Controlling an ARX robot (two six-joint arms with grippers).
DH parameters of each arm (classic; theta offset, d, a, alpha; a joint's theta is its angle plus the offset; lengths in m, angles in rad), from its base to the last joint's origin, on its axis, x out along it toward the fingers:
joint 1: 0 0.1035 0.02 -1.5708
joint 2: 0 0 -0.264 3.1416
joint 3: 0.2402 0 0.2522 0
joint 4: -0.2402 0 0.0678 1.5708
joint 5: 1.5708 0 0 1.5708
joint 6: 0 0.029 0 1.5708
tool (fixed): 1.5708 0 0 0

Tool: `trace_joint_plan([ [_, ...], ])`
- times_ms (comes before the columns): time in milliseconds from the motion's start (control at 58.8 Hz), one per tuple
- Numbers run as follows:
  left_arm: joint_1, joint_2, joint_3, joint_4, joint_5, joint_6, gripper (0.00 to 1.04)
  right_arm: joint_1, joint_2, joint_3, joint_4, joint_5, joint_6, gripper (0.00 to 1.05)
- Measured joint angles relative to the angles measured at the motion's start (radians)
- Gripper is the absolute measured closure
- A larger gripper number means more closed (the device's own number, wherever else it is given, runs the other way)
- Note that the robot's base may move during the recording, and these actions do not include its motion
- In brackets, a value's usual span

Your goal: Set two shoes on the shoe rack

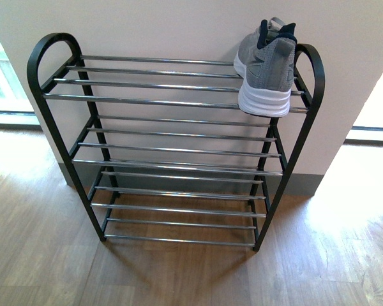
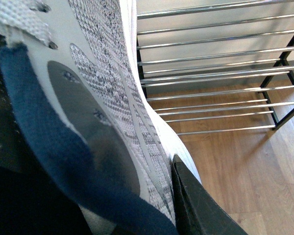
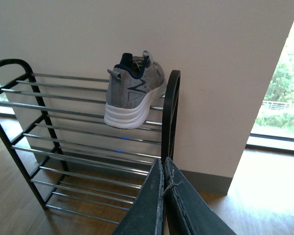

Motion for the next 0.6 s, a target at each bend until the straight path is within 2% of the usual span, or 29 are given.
trace_joint_plan([
  [595, 0.0, 0.0, 0.0, 0.0, 0.0, 0.0, 1.03, 0.002, -0.205, -0.045, -0.136, 0.0, 0.0, 1.03],
])
